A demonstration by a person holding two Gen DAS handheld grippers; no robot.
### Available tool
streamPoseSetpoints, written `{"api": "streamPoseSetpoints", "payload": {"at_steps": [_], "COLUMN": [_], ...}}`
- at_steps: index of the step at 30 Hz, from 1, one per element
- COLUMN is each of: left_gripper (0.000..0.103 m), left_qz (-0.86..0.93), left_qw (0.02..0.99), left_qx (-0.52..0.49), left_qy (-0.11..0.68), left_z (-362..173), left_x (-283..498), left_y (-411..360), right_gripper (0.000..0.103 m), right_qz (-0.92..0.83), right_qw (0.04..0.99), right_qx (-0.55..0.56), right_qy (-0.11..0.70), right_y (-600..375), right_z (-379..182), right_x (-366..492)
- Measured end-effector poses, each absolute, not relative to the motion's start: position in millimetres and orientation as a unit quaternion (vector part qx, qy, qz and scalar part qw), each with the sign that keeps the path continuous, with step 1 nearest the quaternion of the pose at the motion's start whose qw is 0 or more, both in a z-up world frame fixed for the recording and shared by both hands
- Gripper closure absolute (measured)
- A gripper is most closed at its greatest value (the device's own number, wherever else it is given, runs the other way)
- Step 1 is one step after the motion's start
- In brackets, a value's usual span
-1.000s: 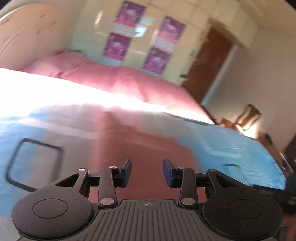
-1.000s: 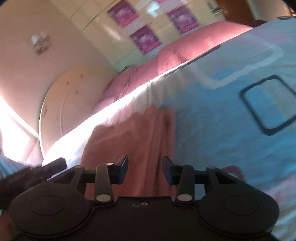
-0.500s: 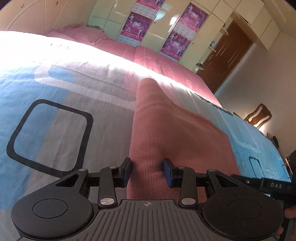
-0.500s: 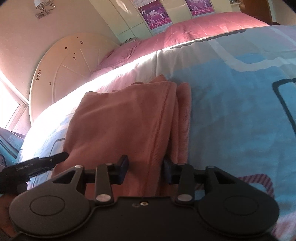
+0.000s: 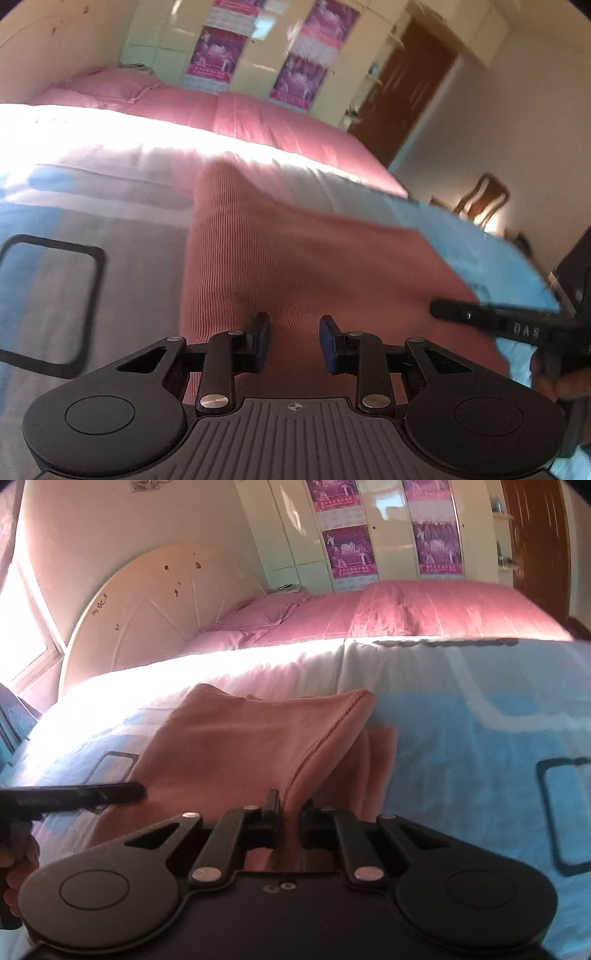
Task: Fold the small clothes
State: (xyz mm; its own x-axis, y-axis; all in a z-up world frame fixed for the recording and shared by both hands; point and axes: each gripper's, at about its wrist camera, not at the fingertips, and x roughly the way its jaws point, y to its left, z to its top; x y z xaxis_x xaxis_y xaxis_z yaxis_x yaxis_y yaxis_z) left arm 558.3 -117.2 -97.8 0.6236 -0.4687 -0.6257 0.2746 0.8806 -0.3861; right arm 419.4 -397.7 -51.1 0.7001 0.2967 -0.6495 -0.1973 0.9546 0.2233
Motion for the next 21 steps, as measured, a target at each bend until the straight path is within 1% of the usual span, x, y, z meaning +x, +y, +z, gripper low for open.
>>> {"api": "streamPoseSetpoints", "payload": {"at_steps": [1, 3, 5, 8, 10, 13, 15, 16, 17, 19, 21], "left_gripper": [0.074, 0.074, 0.074, 0.074, 0.074, 0.074, 0.074, 0.074, 0.074, 0.074, 0.074], "left_qz": [-0.208, -0.203, -0.205, -0.213, -0.211, -0.21, -0.217, -0.221, -0.221, -0.219, -0.215], "left_qw": [0.892, 0.892, 0.89, 0.885, 0.888, 0.885, 0.887, 0.89, 0.894, 0.898, 0.901], "left_qx": [-0.128, -0.131, -0.135, -0.142, -0.117, -0.128, -0.129, -0.132, -0.129, -0.129, -0.133], "left_qy": [0.379, 0.381, 0.385, 0.389, 0.392, 0.395, 0.387, 0.377, 0.369, 0.359, 0.354], "left_z": [-99, -99, -100, -90, -96, -101, -93, -89, -86, -82, -80], "left_x": [558, 557, 557, 556, 555, 558, 558, 558, 561, 574, 593], "left_y": [-121, -122, -119, -113, -115, -115, -112, -109, -107, -103, -102], "right_gripper": [0.094, 0.094, 0.094, 0.094, 0.094, 0.096, 0.089, 0.079, 0.075, 0.072, 0.076], "right_qz": [0.122, 0.113, 0.108, 0.095, 0.094, 0.086, 0.09, 0.085, 0.074, 0.059, 0.056], "right_qw": [0.919, 0.908, 0.906, 0.913, 0.916, 0.909, 0.908, 0.912, 0.92, 0.932, 0.936], "right_qx": [0.064, 0.099, 0.109, 0.098, 0.093, 0.091, 0.099, 0.101, 0.096, 0.091, 0.087], "right_qy": [0.37, 0.39, 0.394, 0.384, 0.379, 0.397, 0.397, 0.389, 0.373, 0.345, 0.337], "right_y": [-401, -412, -414, -409, -409, -411, -414, -416, -418, -423, -424], "right_z": [-57, -73, -83, -78, -73, -88, -85, -79, -72, -58, -51], "right_x": [422, 430, 430, 425, 420, 427, 428, 426, 422, 421, 431]}}
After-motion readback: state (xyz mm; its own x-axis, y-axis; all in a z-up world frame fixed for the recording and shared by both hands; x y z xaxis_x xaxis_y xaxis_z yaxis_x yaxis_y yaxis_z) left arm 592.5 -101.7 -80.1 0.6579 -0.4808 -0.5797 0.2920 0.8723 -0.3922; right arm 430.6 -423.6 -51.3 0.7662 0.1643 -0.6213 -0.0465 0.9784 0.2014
